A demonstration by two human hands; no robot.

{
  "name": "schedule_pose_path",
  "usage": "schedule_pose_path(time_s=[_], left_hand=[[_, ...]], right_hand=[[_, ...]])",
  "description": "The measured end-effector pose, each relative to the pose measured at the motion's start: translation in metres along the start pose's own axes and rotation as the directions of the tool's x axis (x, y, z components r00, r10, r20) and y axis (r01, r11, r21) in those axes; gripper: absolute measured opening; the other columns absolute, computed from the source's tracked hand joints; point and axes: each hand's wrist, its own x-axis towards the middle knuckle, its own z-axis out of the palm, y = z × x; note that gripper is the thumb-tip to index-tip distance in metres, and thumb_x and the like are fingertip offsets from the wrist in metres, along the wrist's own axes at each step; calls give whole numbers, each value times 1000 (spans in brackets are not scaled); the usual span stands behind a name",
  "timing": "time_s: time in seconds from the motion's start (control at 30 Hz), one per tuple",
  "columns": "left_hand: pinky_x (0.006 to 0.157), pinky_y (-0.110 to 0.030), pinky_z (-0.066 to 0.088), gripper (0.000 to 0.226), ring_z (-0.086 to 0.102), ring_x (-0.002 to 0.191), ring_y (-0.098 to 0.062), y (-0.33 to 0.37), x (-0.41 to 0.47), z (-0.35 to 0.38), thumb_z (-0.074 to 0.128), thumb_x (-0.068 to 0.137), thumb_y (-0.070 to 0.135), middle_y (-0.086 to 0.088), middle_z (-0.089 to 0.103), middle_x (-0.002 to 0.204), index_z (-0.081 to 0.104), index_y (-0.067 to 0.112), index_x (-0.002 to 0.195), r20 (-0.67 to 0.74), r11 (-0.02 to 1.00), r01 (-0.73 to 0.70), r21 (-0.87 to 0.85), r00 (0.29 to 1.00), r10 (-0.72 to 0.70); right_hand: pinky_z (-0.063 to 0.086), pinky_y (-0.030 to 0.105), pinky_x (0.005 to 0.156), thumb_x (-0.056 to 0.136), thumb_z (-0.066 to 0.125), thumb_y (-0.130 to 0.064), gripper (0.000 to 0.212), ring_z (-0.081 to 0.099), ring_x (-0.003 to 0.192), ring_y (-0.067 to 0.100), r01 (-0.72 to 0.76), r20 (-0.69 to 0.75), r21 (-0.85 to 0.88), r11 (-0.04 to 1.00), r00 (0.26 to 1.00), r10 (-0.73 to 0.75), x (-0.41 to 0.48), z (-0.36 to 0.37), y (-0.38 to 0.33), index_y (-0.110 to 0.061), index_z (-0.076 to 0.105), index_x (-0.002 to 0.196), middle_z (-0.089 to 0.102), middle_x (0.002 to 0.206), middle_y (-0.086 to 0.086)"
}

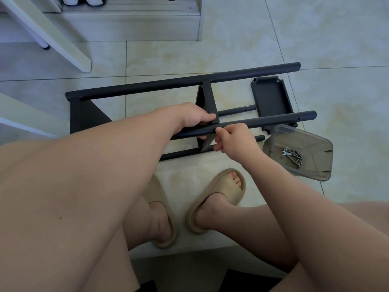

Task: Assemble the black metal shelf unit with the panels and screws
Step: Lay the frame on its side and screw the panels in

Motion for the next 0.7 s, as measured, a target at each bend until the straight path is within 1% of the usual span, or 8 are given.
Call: schedule_pose_path(time_s=[0.17,0.3,0.37,0.43,0.5,0.57,0.63,0.7], left_hand=[[51,-15,51,25,71,56,-14,0,0,2,61,99,32,0,74,66,71,9,96,-28,1000,6,1,1000,-6],[58,-16,51,28,72,62,-15,0,-1,-1,57,100,36,-3,75,73,72,11,98,-30,997,3,74,1000,0],[68,-21,51,32,73,68,-16,1,-2,-2,56,100,40,-4,76,76,73,13,98,-16,992,7,123,1000,-5],[66,-21,49,34,73,67,-14,2,-2,-3,55,100,41,-2,76,73,74,13,99,-18,990,14,138,1000,-12],[59,-19,47,34,73,63,-11,1,-2,-3,55,100,42,2,75,68,74,14,100,-22,990,14,138,1000,-11],[60,-20,45,33,73,64,-11,1,-3,-3,55,100,43,3,75,67,74,16,98,-11,988,12,152,1000,-10],[63,-22,45,31,74,66,-12,-1,-4,-4,55,100,43,3,75,69,74,19,93,3,990,10,141,1000,-11],[67,-23,47,30,74,68,-14,-2,-4,-4,56,99,42,0,76,72,74,19,91,1,993,10,119,1000,-11]], right_hand=[[57,40,73,105,47,-35,39,67,78,27,66,-36,-132,989,997,-72,-1,2,-2,-8,67,86,75,78,9],[58,43,76,105,50,-35,37,67,78,26,111,-24,-164,980,993,-117,1,1,-1,-8,68,87,75,76,5],[57,41,73,103,54,-38,34,67,77,24,147,-18,-222,964,988,-155,5,-2,2,-13,67,83,73,74,1],[52,37,67,96,62,-46,32,64,77,23,174,-30,-323,930,981,-194,9,-9,3,-20,61,79,69,75,-2],[45,36,67,87,70,-57,38,59,83,22,224,-55,-455,862,959,-278,14,-20,3,-20,57,83,64,82,-3],[44,40,83,82,69,-66,53,55,103,27,314,-37,-640,701,899,-436,18,-30,4,-18,61,104,62,105,1],[38,45,98,83,60,-73,66,49,119,32,366,57,-743,560,869,-492,24,-36,5,-18,62,120,57,123,5],[40,41,92,89,53,-72,58,56,112,31,441,196,-691,573,877,-439,31,-41,7,-19,64,109,64,110,3]])
